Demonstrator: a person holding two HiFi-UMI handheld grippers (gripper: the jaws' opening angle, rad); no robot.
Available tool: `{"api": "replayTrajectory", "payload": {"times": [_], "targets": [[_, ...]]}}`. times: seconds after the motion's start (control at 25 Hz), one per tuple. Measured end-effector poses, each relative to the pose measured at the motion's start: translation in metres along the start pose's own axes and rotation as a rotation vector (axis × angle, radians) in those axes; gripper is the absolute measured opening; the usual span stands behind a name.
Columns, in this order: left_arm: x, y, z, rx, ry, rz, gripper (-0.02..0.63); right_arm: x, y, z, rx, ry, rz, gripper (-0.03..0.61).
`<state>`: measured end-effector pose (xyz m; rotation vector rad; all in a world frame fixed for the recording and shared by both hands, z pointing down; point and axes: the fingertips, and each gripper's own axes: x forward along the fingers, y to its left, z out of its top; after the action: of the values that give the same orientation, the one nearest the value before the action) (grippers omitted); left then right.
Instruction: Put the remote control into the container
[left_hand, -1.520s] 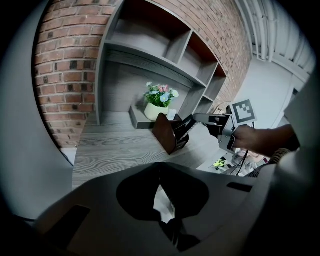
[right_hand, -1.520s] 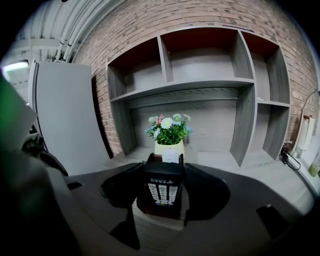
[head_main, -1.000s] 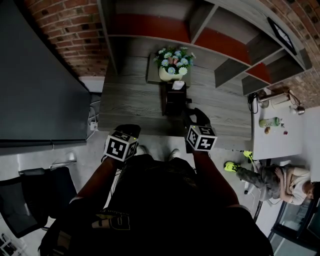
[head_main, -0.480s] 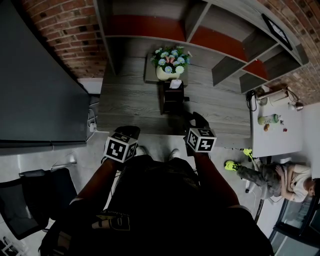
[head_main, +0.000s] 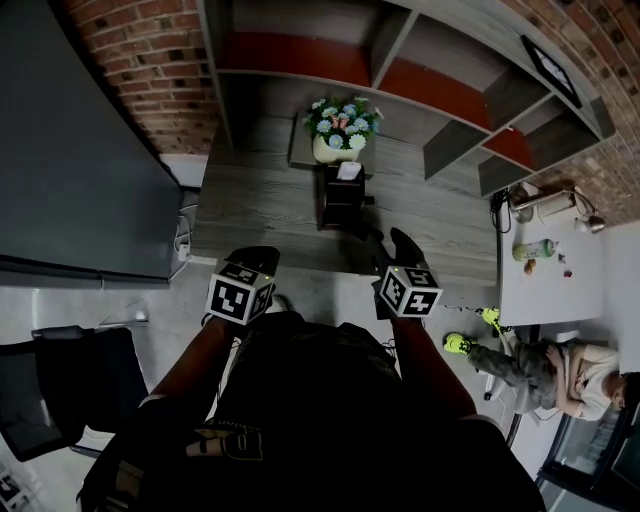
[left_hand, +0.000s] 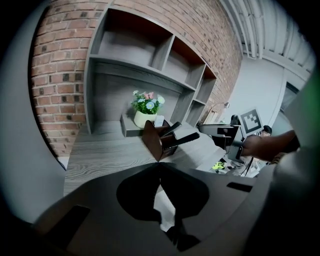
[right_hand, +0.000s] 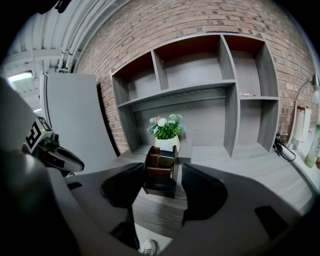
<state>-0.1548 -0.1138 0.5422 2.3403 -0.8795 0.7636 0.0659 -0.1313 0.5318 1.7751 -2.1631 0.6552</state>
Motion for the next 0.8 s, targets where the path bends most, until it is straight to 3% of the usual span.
{"api": "replayTrajectory", "payload": {"times": [0.32, 0.36, 0.4, 0.44, 0.6, 0.8], "targets": [[-0.007, -0.049, 0.007, -0.058, -0.095, 0.046, 0.006, -0.068, -0.003, 0.018, -0.046, -0.043, 0.156, 0.232], [-0.008, -0.061, 0.008, -0.052, -0.108, 0.041, 0.006, -0.078, -0.004, 0.019, -0.059, -0.047, 0.172, 0.175], [-0.009, -0.073, 0.008, -0.045, -0.120, 0.034, 0.006, -0.089, -0.004, 0.020, -0.065, -0.054, 0.186, 0.064], [-0.010, -0.086, 0.008, -0.039, -0.133, 0.025, 0.006, -0.098, -0.005, 0.020, -0.063, -0.060, 0.202, 0.009], [-0.015, -0.131, 0.009, -0.056, -0.189, 0.012, 0.006, -0.133, -0.003, 0.013, 0.001, -0.054, 0.285, 0.008], [-0.023, -0.182, -0.005, -0.024, -0.171, 0.037, 0.006, -0.166, -0.001, -0.017, 0.016, -0.021, 0.340, 0.008]]}}
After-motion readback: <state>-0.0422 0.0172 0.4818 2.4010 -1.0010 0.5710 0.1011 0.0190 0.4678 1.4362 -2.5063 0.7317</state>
